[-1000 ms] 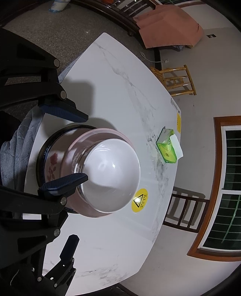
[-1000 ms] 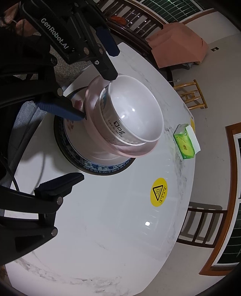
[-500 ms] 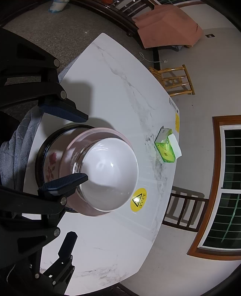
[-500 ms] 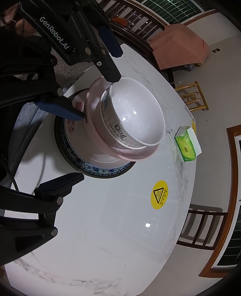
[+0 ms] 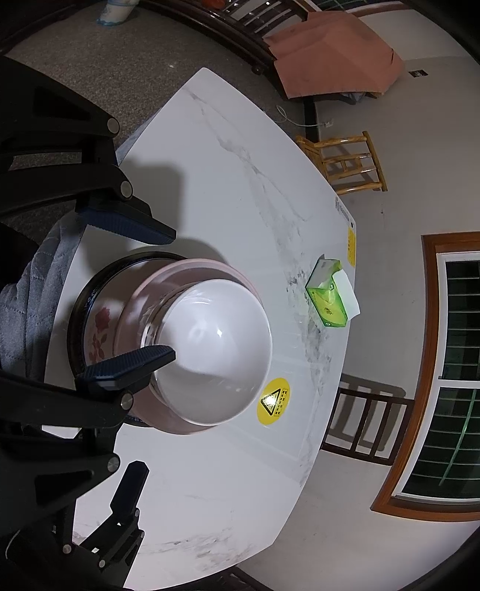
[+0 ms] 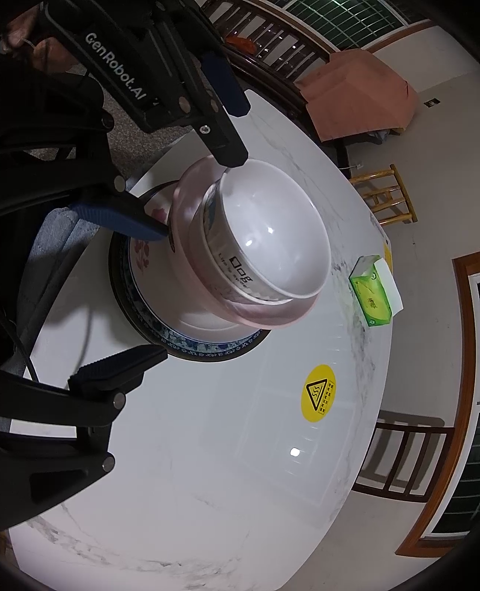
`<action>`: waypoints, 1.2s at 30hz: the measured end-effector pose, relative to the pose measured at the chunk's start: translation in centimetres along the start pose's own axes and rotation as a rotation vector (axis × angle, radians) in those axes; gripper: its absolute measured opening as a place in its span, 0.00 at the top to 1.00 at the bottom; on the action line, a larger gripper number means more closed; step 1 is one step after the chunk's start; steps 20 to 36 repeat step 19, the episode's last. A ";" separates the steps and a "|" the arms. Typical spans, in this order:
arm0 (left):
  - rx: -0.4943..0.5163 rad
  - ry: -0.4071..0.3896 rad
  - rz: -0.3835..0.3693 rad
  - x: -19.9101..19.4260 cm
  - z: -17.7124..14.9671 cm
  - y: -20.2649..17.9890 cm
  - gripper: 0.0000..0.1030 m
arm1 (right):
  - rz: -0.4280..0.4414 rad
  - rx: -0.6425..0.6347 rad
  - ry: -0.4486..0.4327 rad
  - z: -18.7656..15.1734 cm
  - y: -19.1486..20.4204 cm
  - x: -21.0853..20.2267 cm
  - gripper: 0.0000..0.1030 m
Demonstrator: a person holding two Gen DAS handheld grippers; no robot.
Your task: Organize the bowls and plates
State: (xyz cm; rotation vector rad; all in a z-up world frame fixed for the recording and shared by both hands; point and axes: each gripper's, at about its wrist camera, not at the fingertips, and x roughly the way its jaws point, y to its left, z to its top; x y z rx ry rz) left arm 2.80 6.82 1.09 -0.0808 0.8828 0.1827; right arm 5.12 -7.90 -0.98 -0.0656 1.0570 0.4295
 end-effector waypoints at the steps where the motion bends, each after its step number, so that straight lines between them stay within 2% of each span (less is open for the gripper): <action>1: -0.003 0.003 -0.001 0.0 0.0 0.0 0.48 | 0.001 0.001 0.000 0.0 0.0 0.0 0.42; 16: -0.003 -0.010 -0.002 -0.1 0.2 0.5 0.47 | 0.004 -0.001 0.002 0.0 0.3 0.2 0.42; 19: -0.003 -0.005 0.000 -0.1 0.0 0.5 0.41 | 0.005 -0.003 -0.004 0.1 0.5 0.1 0.42; 36: -0.003 -0.005 0.000 -0.1 0.0 0.5 0.41 | 0.005 -0.003 -0.004 0.1 0.5 0.1 0.42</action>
